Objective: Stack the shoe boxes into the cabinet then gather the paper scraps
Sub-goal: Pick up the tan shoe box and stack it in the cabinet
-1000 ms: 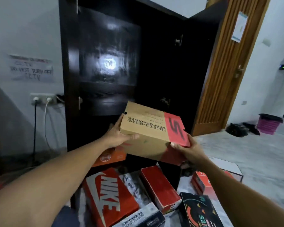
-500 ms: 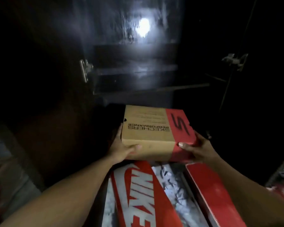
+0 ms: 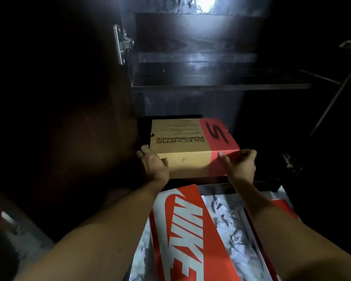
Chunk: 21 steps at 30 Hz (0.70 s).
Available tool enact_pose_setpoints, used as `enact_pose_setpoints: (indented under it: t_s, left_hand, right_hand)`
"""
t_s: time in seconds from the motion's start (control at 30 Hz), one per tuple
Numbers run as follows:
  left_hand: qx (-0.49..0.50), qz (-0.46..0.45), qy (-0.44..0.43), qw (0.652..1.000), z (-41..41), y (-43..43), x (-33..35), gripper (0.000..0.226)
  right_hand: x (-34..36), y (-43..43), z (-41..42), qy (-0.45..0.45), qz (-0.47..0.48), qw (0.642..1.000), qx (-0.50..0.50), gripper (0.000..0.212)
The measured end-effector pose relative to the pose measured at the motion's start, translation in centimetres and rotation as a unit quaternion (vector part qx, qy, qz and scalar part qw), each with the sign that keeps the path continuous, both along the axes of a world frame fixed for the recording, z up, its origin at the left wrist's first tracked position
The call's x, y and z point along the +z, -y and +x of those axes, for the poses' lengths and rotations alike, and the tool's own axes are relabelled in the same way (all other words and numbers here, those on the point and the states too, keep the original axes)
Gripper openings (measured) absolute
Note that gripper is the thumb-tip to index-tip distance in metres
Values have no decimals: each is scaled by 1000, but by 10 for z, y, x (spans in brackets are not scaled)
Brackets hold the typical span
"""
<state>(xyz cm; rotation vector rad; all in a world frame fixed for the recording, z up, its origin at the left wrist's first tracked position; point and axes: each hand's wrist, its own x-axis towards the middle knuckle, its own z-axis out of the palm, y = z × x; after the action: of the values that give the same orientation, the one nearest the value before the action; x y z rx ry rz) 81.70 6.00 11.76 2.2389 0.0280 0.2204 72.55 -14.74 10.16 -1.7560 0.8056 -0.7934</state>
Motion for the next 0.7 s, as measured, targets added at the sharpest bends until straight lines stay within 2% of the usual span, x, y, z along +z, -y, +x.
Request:
enact_pose_setpoints:
  t_s: [0.07,0.13,0.33,0.43,0.53,0.6,0.7]
  left_hand:
    - [14,-3,39,999,1,0,-4,54]
    - [-2,44,47,998,1,-2,-12,53]
    - [-35,88,23,995,16,0,-24,92]
    - [-44,115,31,992,24,4,-39,97]
    - [-63,150,18,987,40,4,-53,102]
    - [-55,142,11,988,53,7,-51,102]
    - [-40,111,-17,993,74,16,-43,97]
  right_hand:
    - [-7,-3,7,0,-14,1000,-3,61]
    - [-12,-5,13,1,-27,1000,9,61]
    - [-22,4,38,-27,-49,995,88,85]
    - [-21,4,49,-40,-35,991,122,93]
    - [-22,10,64,-34,-39,987,153,81]
    - [-22,13,76,-35,-51,986,158,78]
    - [-23,14,91,-47,-43,982,176,85]
